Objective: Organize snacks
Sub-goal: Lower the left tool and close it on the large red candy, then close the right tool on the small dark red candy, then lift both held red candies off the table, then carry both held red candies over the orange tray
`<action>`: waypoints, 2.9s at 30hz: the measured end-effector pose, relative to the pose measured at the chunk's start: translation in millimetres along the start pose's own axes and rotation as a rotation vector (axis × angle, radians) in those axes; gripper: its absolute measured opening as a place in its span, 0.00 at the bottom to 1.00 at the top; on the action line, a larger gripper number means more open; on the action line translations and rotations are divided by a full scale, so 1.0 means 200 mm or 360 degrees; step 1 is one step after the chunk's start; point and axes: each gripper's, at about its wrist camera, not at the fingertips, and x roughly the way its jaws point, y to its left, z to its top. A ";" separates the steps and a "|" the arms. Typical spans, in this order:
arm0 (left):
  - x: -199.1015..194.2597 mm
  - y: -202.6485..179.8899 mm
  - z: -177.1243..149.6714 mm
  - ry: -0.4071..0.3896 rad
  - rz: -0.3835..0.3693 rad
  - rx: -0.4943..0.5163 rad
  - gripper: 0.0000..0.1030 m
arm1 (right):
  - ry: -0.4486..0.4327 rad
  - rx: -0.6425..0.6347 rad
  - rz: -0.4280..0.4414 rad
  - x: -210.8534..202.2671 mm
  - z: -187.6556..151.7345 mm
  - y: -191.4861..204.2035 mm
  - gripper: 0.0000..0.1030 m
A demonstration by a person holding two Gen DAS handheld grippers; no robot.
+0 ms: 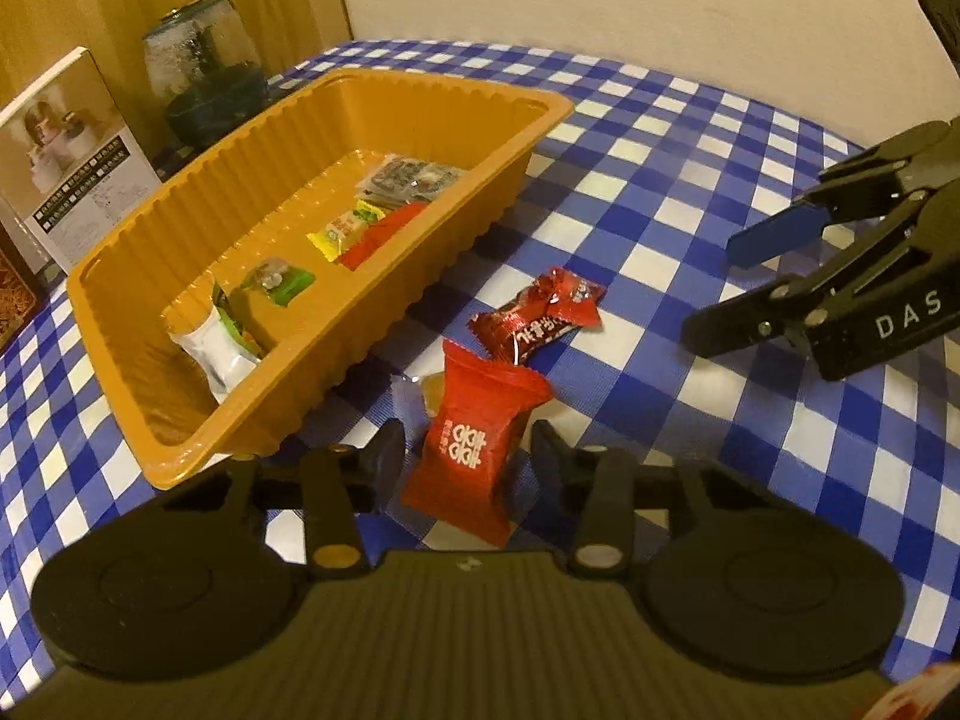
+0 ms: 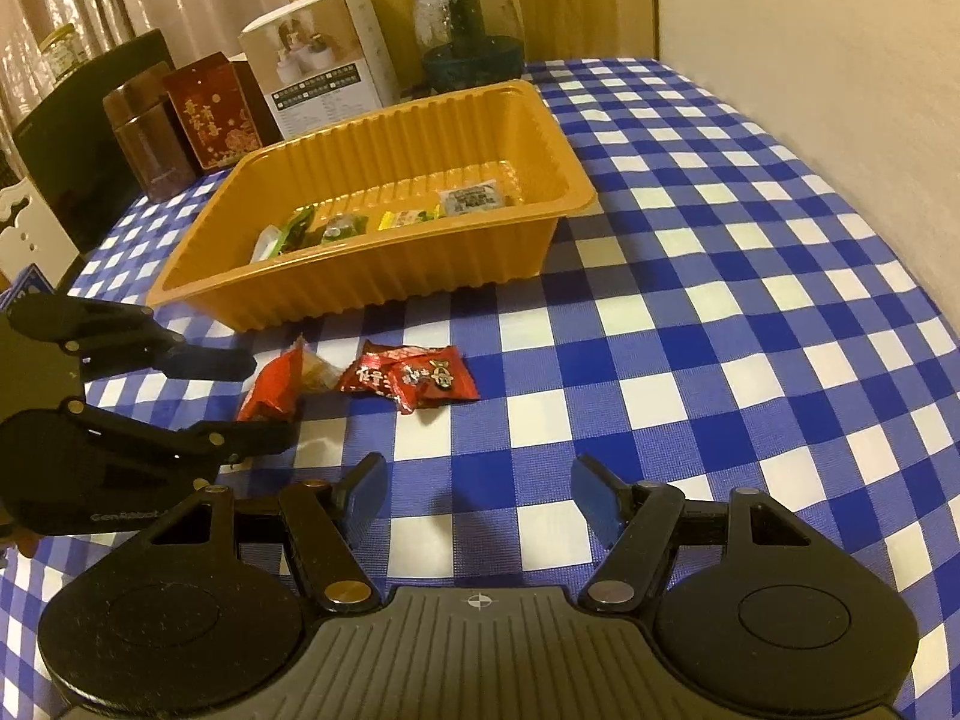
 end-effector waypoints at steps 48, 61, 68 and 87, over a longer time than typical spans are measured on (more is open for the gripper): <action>-0.22 -0.01 -0.13 0.0047 0.0129 -0.0587 0.26 | -0.0021 -0.0150 0.0114 0.15 0.10 0.06 0.26; -0.38 -0.10 -0.13 0.0095 0.0209 -0.0722 0.26 | -0.0002 -0.0026 0.0055 -0.12 -0.05 0.16 0.26; -0.49 -0.11 -0.14 0.0099 0.0261 -0.0858 0.26 | -0.0007 -0.0029 0.0044 -0.23 -0.09 0.20 0.26; -0.61 -0.10 -0.10 0.0016 0.0291 -0.0956 0.26 | -0.0054 -0.0058 0.0039 -0.34 -0.01 0.24 0.26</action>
